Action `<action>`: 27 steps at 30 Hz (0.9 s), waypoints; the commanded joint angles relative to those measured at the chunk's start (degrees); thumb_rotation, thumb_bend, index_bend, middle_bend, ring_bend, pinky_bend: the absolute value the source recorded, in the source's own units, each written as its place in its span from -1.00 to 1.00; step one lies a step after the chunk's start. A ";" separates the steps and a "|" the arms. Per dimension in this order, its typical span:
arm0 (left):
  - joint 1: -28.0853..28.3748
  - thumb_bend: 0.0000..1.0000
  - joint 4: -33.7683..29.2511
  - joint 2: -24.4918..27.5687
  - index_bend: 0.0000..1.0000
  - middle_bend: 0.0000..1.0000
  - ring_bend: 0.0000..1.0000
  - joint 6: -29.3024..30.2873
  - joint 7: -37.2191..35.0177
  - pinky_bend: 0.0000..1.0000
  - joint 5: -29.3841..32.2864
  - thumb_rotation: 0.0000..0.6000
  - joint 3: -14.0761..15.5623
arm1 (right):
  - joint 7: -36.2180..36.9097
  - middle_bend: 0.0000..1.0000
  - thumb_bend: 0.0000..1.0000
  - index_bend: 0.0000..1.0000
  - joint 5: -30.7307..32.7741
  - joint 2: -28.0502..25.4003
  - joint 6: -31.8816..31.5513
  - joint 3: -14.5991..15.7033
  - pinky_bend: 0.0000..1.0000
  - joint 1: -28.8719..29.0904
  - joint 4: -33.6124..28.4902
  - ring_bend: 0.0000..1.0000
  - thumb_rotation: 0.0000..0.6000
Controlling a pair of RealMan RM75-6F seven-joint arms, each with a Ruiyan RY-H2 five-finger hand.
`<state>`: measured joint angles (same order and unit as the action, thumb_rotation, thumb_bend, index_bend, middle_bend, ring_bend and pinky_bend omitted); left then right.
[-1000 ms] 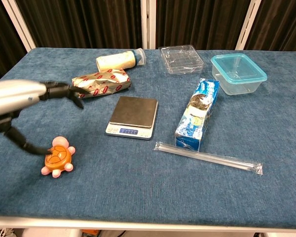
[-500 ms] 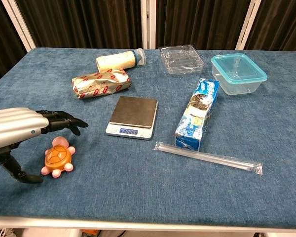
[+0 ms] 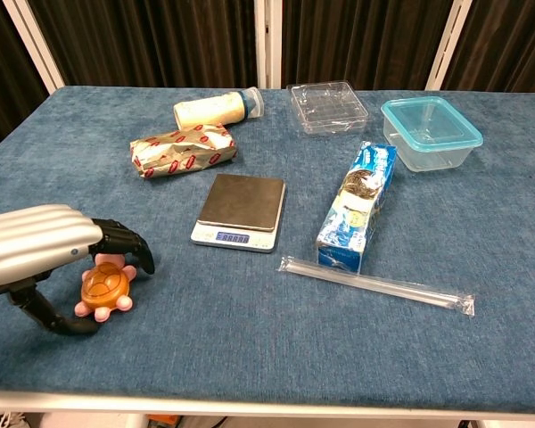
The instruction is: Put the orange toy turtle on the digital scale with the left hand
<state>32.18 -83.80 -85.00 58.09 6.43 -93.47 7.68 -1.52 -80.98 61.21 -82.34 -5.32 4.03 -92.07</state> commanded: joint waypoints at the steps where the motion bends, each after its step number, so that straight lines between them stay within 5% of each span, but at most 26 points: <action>1: -0.17 -0.54 0.26 -0.30 -0.31 -0.32 -0.43 0.64 0.23 -0.02 -0.16 1.00 -0.31 | 0.22 -1.00 -0.51 -1.00 -0.08 0.16 -0.24 -0.02 -1.00 -0.11 0.29 -1.00 1.00; 6: -0.31 -0.49 0.36 -0.49 -0.15 -0.10 -0.22 -0.41 1.12 0.26 1.09 1.00 -0.49 | 0.54 -1.00 -0.51 -1.00 -0.09 0.22 0.06 0.24 -1.00 -0.14 0.63 -1.00 1.00; 20: 0.19 -0.43 1.14 -0.76 0.03 0.08 -0.04 4.65 -2.80 0.43 -1.40 1.00 -3.45 | 1.16 -1.00 -0.51 -1.00 -0.25 0.21 -0.18 0.33 -1.00 -0.28 0.93 -1.00 1.00; 27: 5.32 -0.43 1.73 -0.76 0.03 0.08 -0.04 0.80 -3.43 0.43 0.92 1.00 -9.14 | 1.88 -1.00 -0.51 -1.00 -1.43 -0.19 -2.02 0.23 -1.00 -0.80 0.36 -1.00 1.00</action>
<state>35.71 -82.67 -85.58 60.50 3.39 -93.70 0.42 0.24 -82.17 61.12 -84.09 -5.09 3.38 -91.54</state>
